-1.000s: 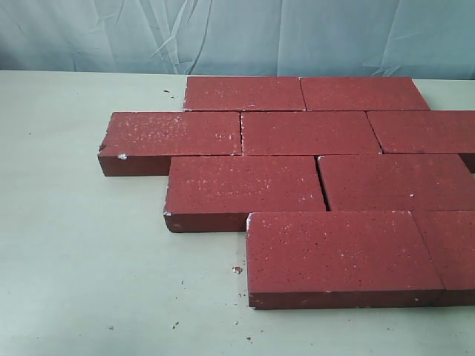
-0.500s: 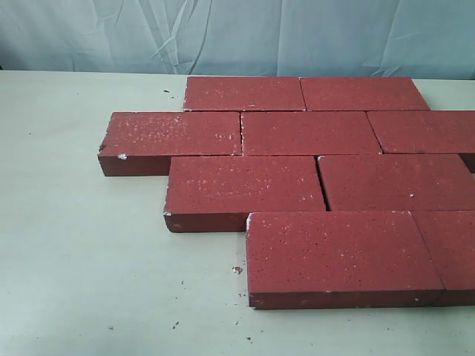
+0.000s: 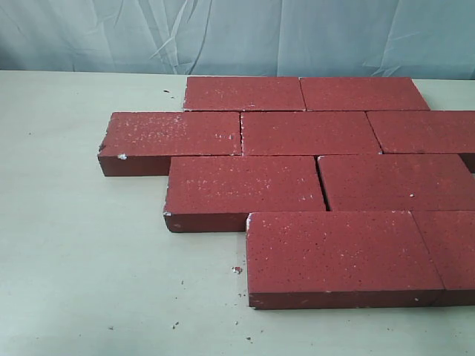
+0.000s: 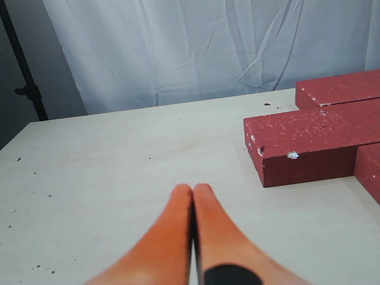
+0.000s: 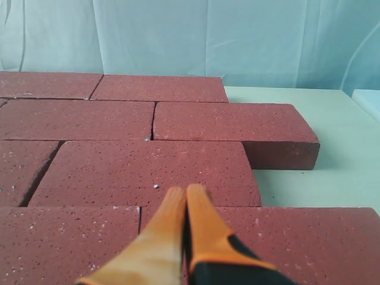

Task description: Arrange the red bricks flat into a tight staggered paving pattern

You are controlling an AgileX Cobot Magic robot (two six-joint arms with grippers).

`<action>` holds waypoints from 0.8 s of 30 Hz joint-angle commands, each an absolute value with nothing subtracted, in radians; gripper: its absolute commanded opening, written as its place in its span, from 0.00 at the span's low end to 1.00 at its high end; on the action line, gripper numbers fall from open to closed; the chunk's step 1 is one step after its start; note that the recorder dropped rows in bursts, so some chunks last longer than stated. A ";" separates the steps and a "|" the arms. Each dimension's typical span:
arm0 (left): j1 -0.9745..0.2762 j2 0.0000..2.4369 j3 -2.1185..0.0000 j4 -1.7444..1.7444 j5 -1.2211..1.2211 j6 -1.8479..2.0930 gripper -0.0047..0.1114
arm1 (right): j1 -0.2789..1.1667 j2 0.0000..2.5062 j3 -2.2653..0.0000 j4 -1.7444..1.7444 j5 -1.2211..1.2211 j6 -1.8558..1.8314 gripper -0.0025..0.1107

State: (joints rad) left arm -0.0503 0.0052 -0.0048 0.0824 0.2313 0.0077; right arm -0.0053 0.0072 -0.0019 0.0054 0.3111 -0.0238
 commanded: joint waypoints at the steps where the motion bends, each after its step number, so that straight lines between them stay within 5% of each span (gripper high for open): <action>1: -0.050 0.000 0.000 0.079 0.224 0.008 0.04 | -0.012 0.000 0.000 0.006 0.304 -0.021 0.02; 24: -0.050 0.000 0.000 0.079 0.224 0.008 0.04 | -0.012 0.000 0.000 0.018 0.304 -0.021 0.02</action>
